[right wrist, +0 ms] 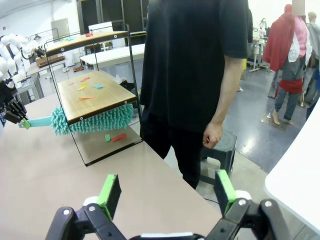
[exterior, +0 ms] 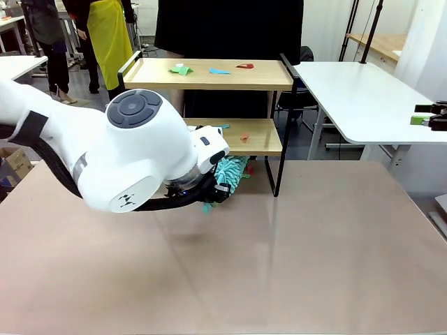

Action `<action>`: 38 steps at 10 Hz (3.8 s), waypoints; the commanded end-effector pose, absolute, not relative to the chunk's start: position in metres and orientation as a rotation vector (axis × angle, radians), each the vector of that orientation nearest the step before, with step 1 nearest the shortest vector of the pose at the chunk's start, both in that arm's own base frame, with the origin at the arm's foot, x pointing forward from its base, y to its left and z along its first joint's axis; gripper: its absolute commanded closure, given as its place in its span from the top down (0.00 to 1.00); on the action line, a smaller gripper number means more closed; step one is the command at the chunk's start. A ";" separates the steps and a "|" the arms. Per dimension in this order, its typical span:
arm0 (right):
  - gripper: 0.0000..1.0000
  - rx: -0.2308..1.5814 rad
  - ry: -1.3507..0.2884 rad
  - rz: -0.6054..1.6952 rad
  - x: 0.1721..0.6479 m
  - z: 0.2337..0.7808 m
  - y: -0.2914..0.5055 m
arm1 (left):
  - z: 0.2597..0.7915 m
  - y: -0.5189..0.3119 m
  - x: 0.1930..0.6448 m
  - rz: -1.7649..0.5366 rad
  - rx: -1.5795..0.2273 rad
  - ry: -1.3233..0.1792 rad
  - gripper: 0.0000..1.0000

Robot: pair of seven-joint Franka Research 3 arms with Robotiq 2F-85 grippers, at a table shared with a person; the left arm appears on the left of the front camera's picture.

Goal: Clean the shelf.
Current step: Clean the specific section of the Shelf indicated by the human with the Duster.

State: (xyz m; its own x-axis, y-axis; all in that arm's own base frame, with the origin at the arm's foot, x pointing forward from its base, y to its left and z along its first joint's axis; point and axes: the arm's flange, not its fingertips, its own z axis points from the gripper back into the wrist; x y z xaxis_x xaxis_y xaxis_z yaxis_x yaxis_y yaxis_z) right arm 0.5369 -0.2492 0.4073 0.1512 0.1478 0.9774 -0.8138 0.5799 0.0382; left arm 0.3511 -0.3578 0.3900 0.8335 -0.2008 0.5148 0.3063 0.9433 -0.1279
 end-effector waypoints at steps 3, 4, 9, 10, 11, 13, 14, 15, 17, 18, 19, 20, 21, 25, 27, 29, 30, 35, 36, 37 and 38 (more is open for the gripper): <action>1.00 0.672 -1.234 0.775 0.537 0.410 -0.247 | 0.371 -0.402 0.366 -0.158 -0.253 -0.544 0.14; 1.00 0.672 -1.234 0.775 0.537 0.410 -0.247 | 0.369 -0.408 0.366 -0.163 -0.279 -0.547 0.14; 1.00 0.672 -1.234 0.775 0.537 0.410 -0.247 | 0.352 -0.430 0.363 -0.108 -0.351 -0.577 0.14; 1.00 0.672 -1.234 0.775 0.537 0.410 -0.247 | 0.346 -0.435 0.364 -0.112 -0.366 -0.567 0.14; 1.00 0.672 -1.234 0.775 0.537 0.410 -0.247 | 0.342 -0.441 0.365 -0.118 -0.376 -0.550 0.14; 1.00 0.672 -1.234 0.775 0.537 0.410 -0.247 | 0.331 -0.449 0.370 -0.110 -0.352 -0.529 0.14; 1.00 0.672 -1.234 0.775 0.537 0.410 -0.247 | 0.323 -0.450 0.371 -0.107 -0.343 -0.508 0.14; 1.00 0.672 -1.234 0.775 0.537 0.410 -0.247 | 0.317 -0.451 0.369 -0.106 -0.332 -0.489 0.14; 1.00 0.672 -1.234 0.775 0.537 0.410 -0.247 | 0.311 -0.452 0.370 -0.053 -0.307 -0.465 0.14; 1.00 0.672 -1.234 0.775 0.537 0.410 -0.247 | 0.313 -0.454 0.369 -0.077 -0.316 -0.453 0.14; 1.00 0.672 -1.234 0.775 0.537 0.410 -0.247 | 0.321 -0.444 0.372 -0.119 -0.299 -0.448 0.14; 1.00 0.672 -1.234 0.775 0.537 0.410 -0.247 | 0.321 -0.444 0.372 -0.119 -0.299 -0.448 0.14; 1.00 0.672 -1.234 0.775 0.537 0.410 -0.247 | 0.318 -0.448 0.371 -0.120 -0.298 -0.440 0.14; 1.00 0.672 -1.234 0.775 0.537 0.410 -0.247 | 0.327 -0.429 0.373 -0.062 -0.262 -0.440 0.14; 1.00 0.672 -1.234 0.775 0.537 0.410 -0.247 | 0.333 -0.416 0.376 -0.036 -0.253 -0.433 0.14; 1.00 0.672 -1.234 0.775 0.537 0.410 -0.247 | 0.336 -0.399 0.379 -0.005 -0.235 -0.422 0.14; 1.00 0.672 -1.234 0.775 0.537 0.410 -0.247 | 0.336 -0.389 0.381 0.003 -0.205 -0.420 0.14; 1.00 0.672 -1.234 0.775 0.537 0.410 -0.247 | 0.355 -0.332 0.381 0.020 0.025 -0.465 0.14; 1.00 0.672 -1.234 0.775 0.537 0.410 -0.247 | 0.354 -0.322 0.380 0.011 0.087 -0.460 0.14; 1.00 0.672 -1.234 0.775 0.537 0.410 -0.247 | 0.352 -0.313 0.379 0.007 0.143 -0.458 0.14; 1.00 0.672 -1.234 0.775 0.537 0.410 -0.247 | 0.351 -0.304 0.377 -0.006 0.213 -0.468 0.14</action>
